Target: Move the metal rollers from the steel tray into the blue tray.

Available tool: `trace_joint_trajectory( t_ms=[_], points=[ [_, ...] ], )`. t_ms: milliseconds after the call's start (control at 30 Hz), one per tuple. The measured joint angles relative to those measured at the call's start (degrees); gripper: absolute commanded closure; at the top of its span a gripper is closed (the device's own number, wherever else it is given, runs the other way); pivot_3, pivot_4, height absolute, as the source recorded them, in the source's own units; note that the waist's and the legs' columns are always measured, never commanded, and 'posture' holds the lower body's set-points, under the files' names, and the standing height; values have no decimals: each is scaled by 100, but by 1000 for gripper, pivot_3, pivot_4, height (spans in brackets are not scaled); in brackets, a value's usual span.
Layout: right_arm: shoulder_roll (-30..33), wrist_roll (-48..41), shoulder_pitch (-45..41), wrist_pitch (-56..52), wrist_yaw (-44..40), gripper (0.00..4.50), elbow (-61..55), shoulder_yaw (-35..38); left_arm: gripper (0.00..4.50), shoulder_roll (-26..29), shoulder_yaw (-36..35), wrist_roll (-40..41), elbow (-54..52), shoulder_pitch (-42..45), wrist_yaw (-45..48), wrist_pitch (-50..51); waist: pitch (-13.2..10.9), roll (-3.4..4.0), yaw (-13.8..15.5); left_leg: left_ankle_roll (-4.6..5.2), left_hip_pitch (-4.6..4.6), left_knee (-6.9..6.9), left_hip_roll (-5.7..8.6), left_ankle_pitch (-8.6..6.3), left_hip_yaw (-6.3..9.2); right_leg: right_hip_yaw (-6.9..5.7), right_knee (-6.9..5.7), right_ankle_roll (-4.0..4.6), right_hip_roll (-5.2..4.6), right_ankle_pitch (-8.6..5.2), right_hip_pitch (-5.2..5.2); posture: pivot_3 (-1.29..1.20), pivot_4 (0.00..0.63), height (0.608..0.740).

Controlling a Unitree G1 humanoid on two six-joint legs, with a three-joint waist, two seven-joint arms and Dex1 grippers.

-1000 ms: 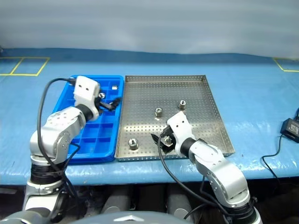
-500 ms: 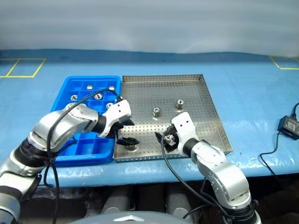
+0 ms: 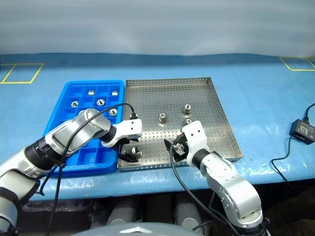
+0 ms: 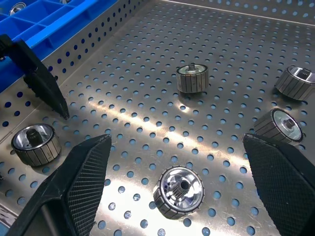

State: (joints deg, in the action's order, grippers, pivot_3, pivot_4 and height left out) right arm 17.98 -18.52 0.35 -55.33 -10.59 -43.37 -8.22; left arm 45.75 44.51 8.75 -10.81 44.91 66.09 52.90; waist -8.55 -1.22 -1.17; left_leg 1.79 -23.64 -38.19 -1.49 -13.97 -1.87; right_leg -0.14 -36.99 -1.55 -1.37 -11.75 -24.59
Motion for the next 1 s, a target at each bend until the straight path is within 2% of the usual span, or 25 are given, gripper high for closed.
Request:
trace_joint_trajectory(
  t_ms=[167, 200, 333, 467, 500, 600, 800, 933, 1000],
  points=[
    [-63, 32, -3, 50, 18, 0, 0, -2, 2622, 21, 181, -383, 65, 1, 265, -238, 0, 0, -20, 0, 2, -1, -1, 0, -1, 1, -2, 0, 1, 0, 0, -76, 150, 740],
    [-68, 37, -2, 62, 19, 0, 1, -2, 2701, 17, 177, -416, 88, 1, 276, -253, 0, 0, -21, 1, 2, -1, -1, 0, -1, 1, -3, 0, 1, 0, 0, -71, 150, 740],
    [-80, 47, -8, 125, 21, 0, 3, -10, 2700, -63, 66, -493, 159, -33, 197, -222, 1, 1, -26, 1, 3, -4, -1, 0, -1, 2, -4, -1, 1, 0, 1, -63, 150, 740],
    [-82, 48, -62, 144, 7, 0, 12, -47, 2700, -452, -740, -402, 154, -447, -454, 89, 0, 1, -27, 2, 1, -5, -2, 0, 0, 3, -5, -6, 0, 3, 0, -48, 150, 740],
    [-80, 48, -92, 148, 3, 0, 13, -55, 2700, -636, -982, -357, 149, -524, -671, 202, 0, 0, -21, 2, -3, -8, -2, 0, 3, 0, -4, -8, 0, 4, 0, -44, 150, 740],
    [-67, 45, -222, 152, -44, 0, 24, -143, 2700, -1640, -2427, -229, 1, -873, -1853, 651, -2, -3, -2, 6, -10, -17, -1, -1, 6, -2, -2, -37, -2, 21, 0, -17, 150, 740],
    [35, 39, -571, 150, -257, 0, 135, -311, 2700, -3444, -4856, -380, -1425, -1709, -4220, 1075, -1, -1, -19, 9, 3, -11, -1, -4, 0, 9, -1, -45, -1, 28, 5, 44, 150, 740],
    [156, 31, -840, 155, -523, 0, 339, -500, 2700, -4277, -5477, -1012, -2296, -2493, -5809, 836, -2, -5, 85, 6, 4, -8, -1, -2, 6, 9, -4, -43, -3, 29, 9, 102, 150, 740],
    [182, 22, -985, 175, -674, 0, 480, -614, 2700, -4322, -5414, -1336, -2628, -2866, -6319, 743, 0, -7, 167, 7, 7, -8, 2, -2, 4, 5, -2, -44, -4, 29, 13, 114, 150, 740]
  ],
)
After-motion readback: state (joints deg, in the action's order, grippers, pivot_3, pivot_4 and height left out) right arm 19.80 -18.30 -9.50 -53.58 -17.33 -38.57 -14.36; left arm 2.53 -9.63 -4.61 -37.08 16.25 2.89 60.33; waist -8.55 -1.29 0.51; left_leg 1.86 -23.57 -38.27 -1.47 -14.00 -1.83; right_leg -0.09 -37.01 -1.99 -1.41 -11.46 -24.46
